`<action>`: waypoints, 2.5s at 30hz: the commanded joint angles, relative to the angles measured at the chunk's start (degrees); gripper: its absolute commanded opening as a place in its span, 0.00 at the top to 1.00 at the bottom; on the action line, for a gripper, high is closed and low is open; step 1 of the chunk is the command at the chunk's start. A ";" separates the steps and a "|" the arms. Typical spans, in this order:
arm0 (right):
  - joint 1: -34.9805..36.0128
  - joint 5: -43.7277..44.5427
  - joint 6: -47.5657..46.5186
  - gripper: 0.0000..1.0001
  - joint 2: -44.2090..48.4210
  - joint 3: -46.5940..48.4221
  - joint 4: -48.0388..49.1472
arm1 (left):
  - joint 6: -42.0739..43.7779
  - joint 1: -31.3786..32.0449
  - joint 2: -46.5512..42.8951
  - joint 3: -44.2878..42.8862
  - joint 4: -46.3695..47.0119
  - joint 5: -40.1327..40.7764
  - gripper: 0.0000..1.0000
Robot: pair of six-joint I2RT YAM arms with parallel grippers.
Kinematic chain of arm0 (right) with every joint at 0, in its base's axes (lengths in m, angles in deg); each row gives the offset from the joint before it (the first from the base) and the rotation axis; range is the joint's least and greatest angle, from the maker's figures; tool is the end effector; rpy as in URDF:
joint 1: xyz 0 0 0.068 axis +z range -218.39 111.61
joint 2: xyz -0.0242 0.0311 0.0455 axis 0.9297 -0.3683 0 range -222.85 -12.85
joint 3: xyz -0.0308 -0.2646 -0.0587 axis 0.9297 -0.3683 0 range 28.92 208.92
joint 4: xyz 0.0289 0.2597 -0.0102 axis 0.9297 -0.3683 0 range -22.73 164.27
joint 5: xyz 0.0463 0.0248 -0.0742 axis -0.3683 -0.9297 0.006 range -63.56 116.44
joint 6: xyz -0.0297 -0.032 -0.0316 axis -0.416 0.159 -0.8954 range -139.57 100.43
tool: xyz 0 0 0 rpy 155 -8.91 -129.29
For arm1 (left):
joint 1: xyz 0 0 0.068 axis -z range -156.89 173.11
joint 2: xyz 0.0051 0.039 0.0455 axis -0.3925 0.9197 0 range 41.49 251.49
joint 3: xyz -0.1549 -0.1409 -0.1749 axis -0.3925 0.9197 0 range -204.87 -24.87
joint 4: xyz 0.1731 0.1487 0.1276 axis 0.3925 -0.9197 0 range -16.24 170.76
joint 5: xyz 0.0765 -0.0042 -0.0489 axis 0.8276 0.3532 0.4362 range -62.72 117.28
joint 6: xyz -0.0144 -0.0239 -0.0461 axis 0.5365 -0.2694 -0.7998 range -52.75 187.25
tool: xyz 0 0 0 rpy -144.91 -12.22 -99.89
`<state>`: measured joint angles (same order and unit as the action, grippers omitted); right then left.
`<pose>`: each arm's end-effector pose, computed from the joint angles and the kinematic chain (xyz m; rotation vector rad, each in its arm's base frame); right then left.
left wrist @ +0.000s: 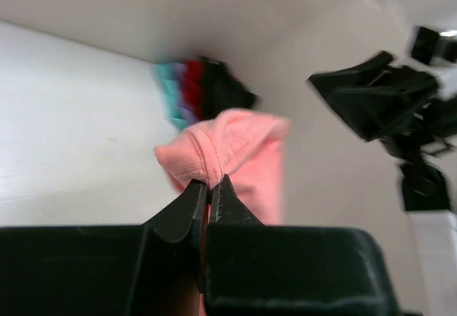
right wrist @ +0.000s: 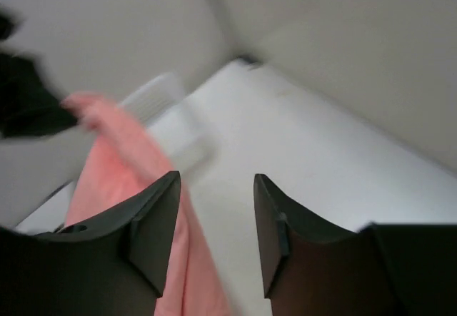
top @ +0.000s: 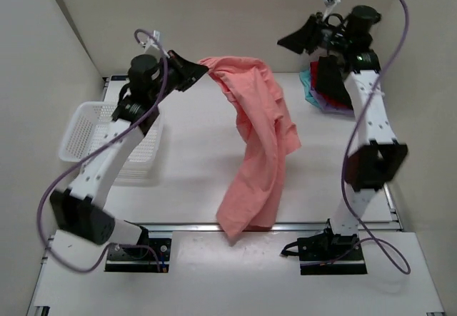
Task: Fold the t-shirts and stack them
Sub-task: Flatten out the tshirt
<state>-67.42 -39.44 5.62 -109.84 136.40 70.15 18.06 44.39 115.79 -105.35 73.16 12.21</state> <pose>0.3695 0.0387 0.4890 -0.6664 1.5110 1.1825 0.2706 -0.1153 0.4511 -0.1980 1.7104 -1.1458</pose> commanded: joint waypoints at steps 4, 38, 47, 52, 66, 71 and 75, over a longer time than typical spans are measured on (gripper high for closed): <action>3.25 46.00 -20.70 0.36 -19.98 36.30 -40.06 | 0.06 -3.78 20.96 -15.29 -6.56 7.62 1.00; 37.08 52.26 -3.49 0.57 2.33 -50.52 -23.57 | -4.25 -9.59 22.29 -5.03 -1.11 0.75 1.00; 40.86 52.53 0.47 0.59 2.33 -55.45 -23.12 | -4.25 -9.50 18.60 -1.16 -0.58 0.39 1.00; 38.94 50.51 -4.26 1.00 3.74 -49.30 -25.06 | -3.02 -10.46 15.44 1.12 1.52 -1.19 1.00; 15.03 65.70 -23.52 1.00 28.94 -14.42 -40.62 | -2.67 -14.51 -1.95 -1.69 6.80 -10.41 1.00; 3.89 68.80 -24.57 1.00 39.50 -12.04 -40.27 | -1.97 -15.22 -15.82 2.17 6.45 -10.52 1.00; -2.73 70.00 -27.99 1.00 47.14 -11.33 -38.17 | 0.49 -14.51 -23.84 2.44 1.89 -5.16 1.00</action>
<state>-68.03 27.83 -18.30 -66.15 123.26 30.59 16.27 29.64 95.55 -103.58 77.14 3.95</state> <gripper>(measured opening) 0.007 0.076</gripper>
